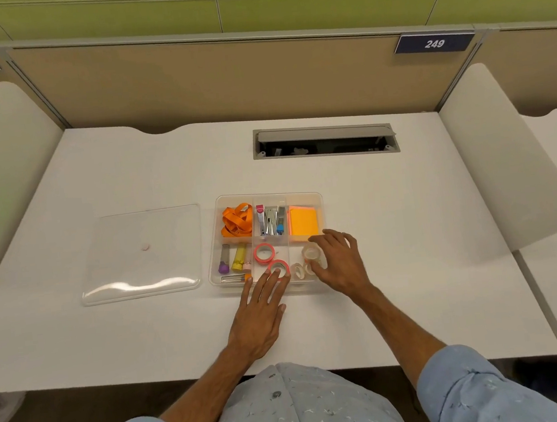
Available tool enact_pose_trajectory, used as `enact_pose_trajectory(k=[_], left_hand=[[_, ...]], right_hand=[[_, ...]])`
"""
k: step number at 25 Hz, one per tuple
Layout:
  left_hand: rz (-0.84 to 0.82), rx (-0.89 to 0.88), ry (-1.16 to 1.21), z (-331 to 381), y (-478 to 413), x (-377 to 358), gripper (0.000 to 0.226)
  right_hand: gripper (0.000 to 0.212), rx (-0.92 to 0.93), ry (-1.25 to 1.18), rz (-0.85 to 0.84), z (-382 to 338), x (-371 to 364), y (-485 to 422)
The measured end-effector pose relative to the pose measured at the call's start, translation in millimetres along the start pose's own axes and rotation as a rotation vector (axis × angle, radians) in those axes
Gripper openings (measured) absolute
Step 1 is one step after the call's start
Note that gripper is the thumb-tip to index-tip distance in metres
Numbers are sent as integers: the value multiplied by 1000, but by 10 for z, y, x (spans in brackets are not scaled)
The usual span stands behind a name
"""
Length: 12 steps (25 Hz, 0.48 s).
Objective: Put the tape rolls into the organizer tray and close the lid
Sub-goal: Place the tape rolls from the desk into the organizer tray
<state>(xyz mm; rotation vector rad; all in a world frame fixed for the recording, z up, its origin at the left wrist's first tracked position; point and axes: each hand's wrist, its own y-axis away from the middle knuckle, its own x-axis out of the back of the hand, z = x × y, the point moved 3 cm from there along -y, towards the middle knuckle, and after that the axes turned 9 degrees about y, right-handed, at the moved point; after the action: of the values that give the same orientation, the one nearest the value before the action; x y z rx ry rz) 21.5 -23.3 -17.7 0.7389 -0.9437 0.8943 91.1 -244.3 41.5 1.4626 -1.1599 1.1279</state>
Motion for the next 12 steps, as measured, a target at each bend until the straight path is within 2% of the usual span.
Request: enact_pose_trajectory(k=[7,10,12], left_hand=[[10,-35,-9,-40,-13,30,60],[-3,-36,29,-33,-82,59,61],[-20,-28,36,-32,-109,55,61]], right_hand=[[34,-66,67,31,19,3,19],[37,-65,138,-28,-2,7,-5],[47,-45,211,-88,-57,-19,-9]])
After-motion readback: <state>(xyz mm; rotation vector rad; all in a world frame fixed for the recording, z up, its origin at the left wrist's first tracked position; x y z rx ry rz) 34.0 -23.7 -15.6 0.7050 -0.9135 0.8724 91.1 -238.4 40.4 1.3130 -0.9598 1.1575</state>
